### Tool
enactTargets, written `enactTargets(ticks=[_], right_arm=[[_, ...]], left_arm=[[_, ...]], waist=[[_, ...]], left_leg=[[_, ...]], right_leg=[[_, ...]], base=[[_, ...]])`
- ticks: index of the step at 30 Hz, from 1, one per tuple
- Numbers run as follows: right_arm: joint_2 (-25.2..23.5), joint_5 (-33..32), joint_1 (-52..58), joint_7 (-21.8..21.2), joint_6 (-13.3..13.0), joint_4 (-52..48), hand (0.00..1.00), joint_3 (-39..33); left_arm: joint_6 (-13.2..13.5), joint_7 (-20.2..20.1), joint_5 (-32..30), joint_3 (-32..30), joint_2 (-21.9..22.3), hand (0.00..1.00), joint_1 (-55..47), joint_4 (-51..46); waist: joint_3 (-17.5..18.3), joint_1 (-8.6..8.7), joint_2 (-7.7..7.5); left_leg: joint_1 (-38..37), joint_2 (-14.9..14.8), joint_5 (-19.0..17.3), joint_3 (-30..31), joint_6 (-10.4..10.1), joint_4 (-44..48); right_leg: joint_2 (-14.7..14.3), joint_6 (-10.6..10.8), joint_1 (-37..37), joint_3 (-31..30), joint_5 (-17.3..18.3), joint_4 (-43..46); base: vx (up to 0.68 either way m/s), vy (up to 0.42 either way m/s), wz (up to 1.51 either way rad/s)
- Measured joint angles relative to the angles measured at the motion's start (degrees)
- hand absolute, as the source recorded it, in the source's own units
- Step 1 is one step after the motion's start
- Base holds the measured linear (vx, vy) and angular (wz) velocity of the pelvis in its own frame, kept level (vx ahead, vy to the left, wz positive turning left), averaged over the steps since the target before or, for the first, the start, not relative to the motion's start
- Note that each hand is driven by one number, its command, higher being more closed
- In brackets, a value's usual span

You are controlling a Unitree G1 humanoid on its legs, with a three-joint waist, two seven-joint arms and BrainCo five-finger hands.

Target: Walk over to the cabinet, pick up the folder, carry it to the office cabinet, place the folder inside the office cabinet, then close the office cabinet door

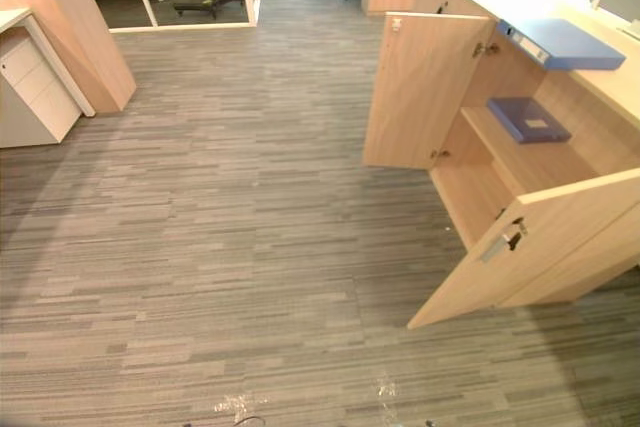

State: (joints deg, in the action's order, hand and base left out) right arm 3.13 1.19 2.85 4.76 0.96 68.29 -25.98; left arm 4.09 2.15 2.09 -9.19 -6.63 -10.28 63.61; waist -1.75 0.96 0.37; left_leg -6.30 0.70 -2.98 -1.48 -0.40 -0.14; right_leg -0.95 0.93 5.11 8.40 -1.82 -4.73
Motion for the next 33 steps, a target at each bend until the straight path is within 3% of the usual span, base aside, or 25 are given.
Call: enactTargets(ticks=[33], right_arm=[[-0.34,-0.06,-1.02,1.16,-0.09,-0.01,0.0,-0.16]], left_arm=[[1.26,0.73,-0.29,1.45,-0.31,0.0,-0.11,-0.16]], waist=[[-0.64,-0.04,-0.58]], left_leg=[[-0.73,0.03,0.18,0.49,0.27,-1.57]], right_leg=[[-0.02,-0.07,-0.01,0.81,-0.04,-0.33]], base=[[-0.01,0.002,0.0]])
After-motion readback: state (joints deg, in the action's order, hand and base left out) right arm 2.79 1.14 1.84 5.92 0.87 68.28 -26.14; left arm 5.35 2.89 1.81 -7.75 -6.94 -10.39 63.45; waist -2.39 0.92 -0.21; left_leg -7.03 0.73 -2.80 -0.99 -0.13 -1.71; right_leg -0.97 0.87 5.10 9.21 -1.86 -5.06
